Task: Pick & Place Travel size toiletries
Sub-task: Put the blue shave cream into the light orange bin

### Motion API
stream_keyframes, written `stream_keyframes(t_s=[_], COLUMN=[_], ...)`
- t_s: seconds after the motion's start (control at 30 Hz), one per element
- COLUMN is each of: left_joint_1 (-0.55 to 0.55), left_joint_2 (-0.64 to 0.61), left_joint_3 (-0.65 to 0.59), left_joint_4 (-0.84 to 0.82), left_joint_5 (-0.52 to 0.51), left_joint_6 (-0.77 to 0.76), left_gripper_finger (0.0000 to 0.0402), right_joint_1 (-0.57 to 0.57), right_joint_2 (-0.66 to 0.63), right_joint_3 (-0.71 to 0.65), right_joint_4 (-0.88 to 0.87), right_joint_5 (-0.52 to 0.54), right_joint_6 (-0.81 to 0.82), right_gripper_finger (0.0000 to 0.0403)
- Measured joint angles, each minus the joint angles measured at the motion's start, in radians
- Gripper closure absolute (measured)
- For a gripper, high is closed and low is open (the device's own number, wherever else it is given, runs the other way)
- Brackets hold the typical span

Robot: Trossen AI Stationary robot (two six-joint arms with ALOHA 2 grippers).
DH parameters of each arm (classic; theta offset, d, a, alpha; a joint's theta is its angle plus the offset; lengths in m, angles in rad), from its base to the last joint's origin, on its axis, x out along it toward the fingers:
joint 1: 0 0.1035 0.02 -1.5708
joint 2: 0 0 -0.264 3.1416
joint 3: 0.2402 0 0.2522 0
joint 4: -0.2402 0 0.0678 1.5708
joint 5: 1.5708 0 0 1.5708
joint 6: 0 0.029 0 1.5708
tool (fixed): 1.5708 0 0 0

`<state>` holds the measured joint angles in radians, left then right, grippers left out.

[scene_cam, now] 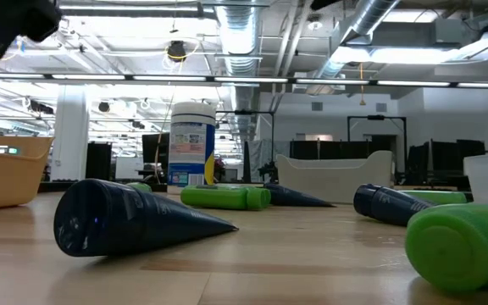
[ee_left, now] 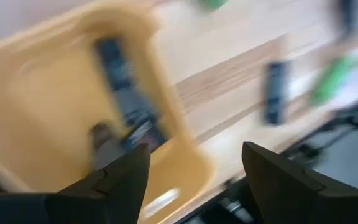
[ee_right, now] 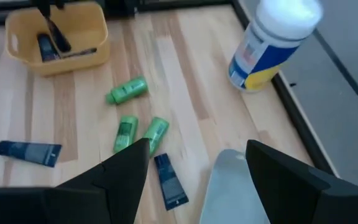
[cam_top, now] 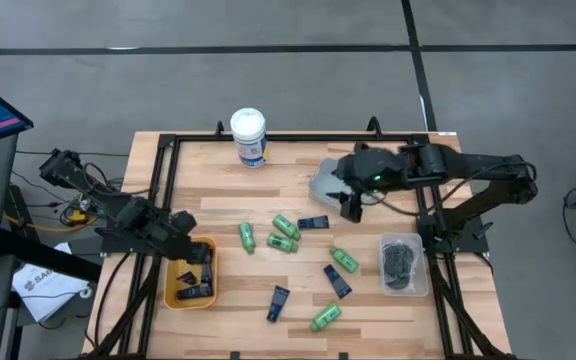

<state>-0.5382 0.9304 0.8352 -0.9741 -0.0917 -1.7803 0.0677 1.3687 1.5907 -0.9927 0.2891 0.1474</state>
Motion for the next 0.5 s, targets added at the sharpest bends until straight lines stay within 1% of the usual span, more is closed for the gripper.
stream_keyframes(t_s=[0.13,0.23,0.4,0.5], left_joint_1=[0.023,0.058,0.148,0.217], left_joint_2=[-0.046,-0.060,-0.048,-0.031], left_joint_3=[0.000,0.000,0.001,0.001], left_joint_4=[0.135,0.251,0.421,0.488], left_joint_5=[-0.150,-0.227,-0.243,-0.217], left_joint_6=[0.081,0.182,0.398,0.514], left_gripper_finger=[0.0151,0.0151,0.0151,0.0151], right_joint_1=[0.000,0.000,0.000,0.000], right_joint_2=[-0.062,-0.108,-0.170,-0.195], right_joint_3=[0.002,0.002,0.003,0.003], right_joint_4=[0.020,0.041,0.095,0.126], right_joint_5=[0.000,0.000,0.001,0.000], right_joint_6=[0.000,0.000,-0.046,-0.086], right_gripper_finger=[0.0143,0.0143,0.0143,0.0143])
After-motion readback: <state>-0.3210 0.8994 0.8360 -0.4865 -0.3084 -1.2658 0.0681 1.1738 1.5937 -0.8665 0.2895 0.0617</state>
